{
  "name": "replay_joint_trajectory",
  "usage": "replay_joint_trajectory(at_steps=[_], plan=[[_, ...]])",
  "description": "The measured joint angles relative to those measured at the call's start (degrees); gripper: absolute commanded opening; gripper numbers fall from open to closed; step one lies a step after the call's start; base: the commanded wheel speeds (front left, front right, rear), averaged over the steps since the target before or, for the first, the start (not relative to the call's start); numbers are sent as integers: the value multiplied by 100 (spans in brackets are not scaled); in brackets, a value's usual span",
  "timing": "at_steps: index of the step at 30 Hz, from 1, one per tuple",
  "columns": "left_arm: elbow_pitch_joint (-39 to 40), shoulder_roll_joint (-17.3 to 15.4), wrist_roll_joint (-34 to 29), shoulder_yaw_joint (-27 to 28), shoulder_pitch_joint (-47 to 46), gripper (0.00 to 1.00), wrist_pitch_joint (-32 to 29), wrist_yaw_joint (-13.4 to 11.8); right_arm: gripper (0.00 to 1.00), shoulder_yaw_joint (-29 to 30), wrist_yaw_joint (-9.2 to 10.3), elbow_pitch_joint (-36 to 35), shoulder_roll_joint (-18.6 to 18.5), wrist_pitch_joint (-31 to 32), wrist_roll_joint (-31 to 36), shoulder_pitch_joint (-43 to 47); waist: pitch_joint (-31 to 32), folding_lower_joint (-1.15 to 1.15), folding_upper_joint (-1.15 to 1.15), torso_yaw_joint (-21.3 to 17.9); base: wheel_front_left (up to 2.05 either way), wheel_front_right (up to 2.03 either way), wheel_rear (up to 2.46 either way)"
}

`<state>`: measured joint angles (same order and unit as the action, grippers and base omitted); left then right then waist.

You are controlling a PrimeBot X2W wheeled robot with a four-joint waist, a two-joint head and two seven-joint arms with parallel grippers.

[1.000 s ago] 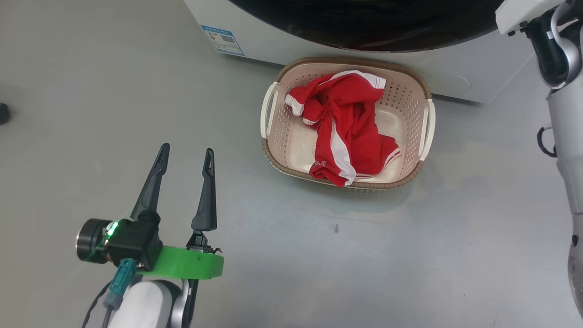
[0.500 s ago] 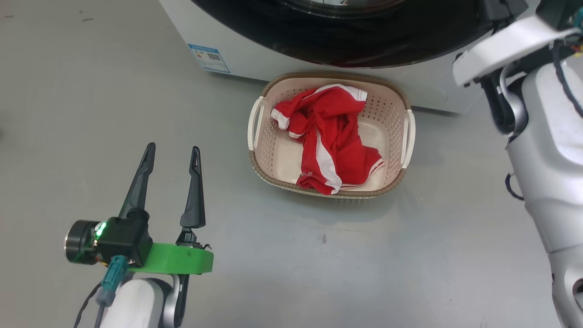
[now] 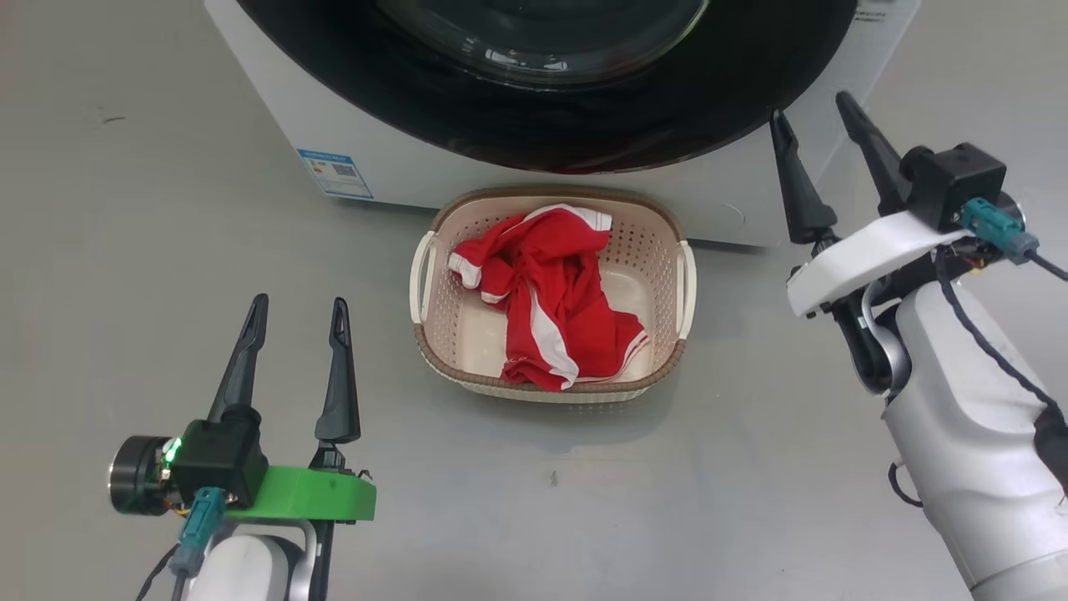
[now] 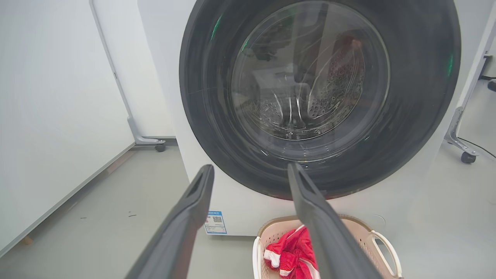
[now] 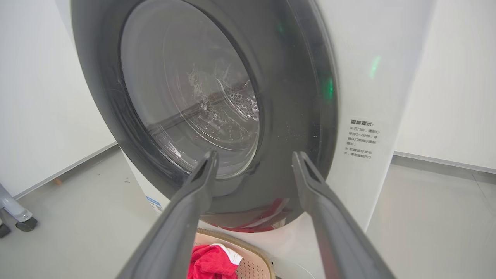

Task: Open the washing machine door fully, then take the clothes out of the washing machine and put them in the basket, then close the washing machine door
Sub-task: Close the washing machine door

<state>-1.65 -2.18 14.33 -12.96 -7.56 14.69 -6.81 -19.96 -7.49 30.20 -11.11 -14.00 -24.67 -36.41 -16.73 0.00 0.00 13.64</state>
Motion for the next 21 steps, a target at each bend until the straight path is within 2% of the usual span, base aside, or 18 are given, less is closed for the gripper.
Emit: replay_joint_trajectory(at_steps=[6,14,21], plan=[[-56,-10,0,0,157,100,0,0,100,75,20,-19,65,-2,0,461,211,0,0,-197,0,0,0],[-148,-27,1,-14,418,100,0,4,100,147,352,-223,234,-18,40,1240,560,0,0,-579,0,0,0],[-165,-125,1,56,550,100,0,5,100,164,430,-698,291,-18,179,1681,775,0,0,-890,0,0,0]])
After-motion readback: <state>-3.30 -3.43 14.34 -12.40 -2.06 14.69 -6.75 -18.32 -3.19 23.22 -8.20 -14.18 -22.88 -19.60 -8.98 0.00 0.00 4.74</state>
